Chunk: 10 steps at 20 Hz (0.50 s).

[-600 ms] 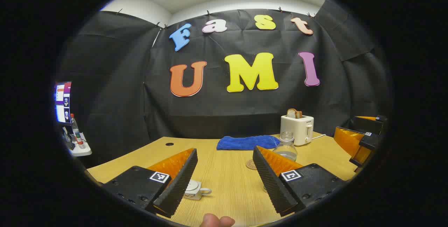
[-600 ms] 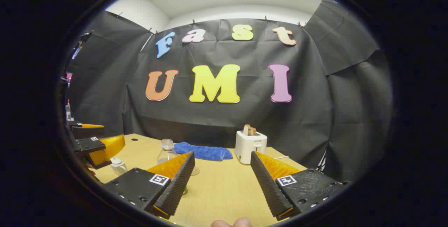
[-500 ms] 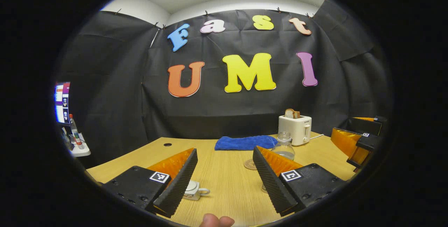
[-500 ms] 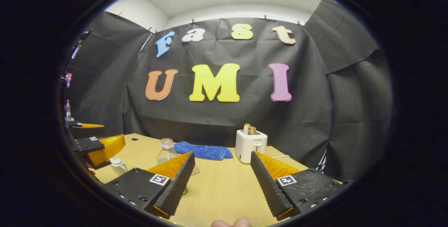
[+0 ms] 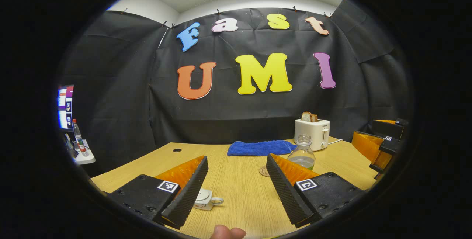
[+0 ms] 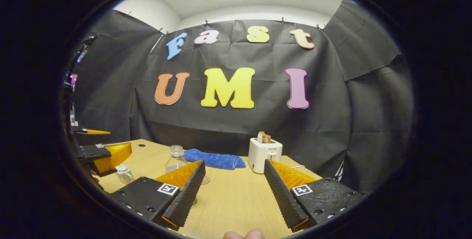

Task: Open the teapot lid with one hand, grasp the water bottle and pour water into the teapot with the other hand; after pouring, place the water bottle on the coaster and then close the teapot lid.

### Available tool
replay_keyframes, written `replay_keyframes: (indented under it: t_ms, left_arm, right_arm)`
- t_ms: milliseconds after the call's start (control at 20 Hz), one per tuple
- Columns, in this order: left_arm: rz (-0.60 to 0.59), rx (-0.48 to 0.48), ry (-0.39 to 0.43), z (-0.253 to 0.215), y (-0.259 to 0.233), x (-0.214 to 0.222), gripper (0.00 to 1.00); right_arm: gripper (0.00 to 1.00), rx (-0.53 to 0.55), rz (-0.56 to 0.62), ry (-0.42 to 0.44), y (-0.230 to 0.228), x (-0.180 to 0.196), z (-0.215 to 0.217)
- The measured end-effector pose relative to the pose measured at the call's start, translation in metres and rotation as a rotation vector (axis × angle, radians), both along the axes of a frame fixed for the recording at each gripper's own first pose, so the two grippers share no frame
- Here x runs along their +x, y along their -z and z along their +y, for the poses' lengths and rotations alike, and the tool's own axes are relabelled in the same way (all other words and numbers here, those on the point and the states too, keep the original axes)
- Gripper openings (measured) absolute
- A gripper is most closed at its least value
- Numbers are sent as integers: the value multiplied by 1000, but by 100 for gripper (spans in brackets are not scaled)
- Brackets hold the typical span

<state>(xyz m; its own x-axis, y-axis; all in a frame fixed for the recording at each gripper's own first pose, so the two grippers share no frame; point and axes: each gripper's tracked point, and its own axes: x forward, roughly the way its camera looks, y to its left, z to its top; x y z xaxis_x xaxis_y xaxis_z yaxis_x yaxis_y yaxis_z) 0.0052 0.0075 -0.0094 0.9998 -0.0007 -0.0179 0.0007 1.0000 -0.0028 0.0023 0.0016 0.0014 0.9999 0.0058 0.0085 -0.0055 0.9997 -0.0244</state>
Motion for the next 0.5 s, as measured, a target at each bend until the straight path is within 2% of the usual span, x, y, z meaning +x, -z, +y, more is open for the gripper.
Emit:
replay_keyframes:
  t_ms: [300,350,400,500]
  left_arm:
    - [-3,1,4,1,0,0,100]
    - [-2,1,5,1,0,-1,100]
    - [-2,2,4,1,1,0,100]
    - [1,4,0,2,3,1,99]
  right_arm:
    - [95,13,13,-10,6,1,2]
    - [93,13,14,-11,7,1,3]
    - [97,14,14,-13,7,1,3]
    - [98,10,13,-12,10,2,2]
